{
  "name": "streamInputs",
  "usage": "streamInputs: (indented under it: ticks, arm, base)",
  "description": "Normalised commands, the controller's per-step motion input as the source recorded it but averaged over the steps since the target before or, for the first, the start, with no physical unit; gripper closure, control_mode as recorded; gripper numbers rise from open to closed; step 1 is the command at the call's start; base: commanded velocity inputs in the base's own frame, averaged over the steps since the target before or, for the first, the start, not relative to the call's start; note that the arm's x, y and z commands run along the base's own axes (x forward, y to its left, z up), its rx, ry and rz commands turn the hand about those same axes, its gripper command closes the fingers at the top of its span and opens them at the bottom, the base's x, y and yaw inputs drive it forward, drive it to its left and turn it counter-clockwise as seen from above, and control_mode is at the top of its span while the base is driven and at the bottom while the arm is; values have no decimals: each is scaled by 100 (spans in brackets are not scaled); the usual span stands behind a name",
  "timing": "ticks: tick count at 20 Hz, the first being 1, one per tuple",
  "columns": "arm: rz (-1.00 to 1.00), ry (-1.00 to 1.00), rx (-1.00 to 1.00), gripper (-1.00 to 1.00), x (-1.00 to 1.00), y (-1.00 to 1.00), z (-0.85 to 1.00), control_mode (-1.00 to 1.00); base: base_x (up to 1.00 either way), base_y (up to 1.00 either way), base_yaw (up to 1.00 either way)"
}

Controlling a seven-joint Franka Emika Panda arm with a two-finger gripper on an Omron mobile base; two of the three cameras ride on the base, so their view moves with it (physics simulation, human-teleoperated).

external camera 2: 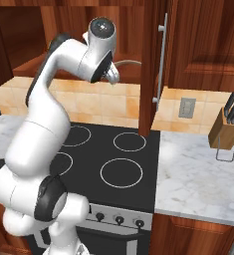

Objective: Organize the utensils by type. Pick up the wooden spoons from the counter and place them in the open cabinet. Then pick up the metallic utensils from the counter and place them in the open drawer.

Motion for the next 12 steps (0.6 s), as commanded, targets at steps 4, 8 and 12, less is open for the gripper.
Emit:
streamInputs:
  ticks: [4,8,12]
  arm:
    - [-37,0,23,-100,-71,33,4,-100]
    - [-40,0,27,-100,-77,36,0,-100]
    - [-41,1,34,-100,-77,28,0,-100]
  base:
    - [0,0,0]
    - [0,0,0]
    - [0,0,0]
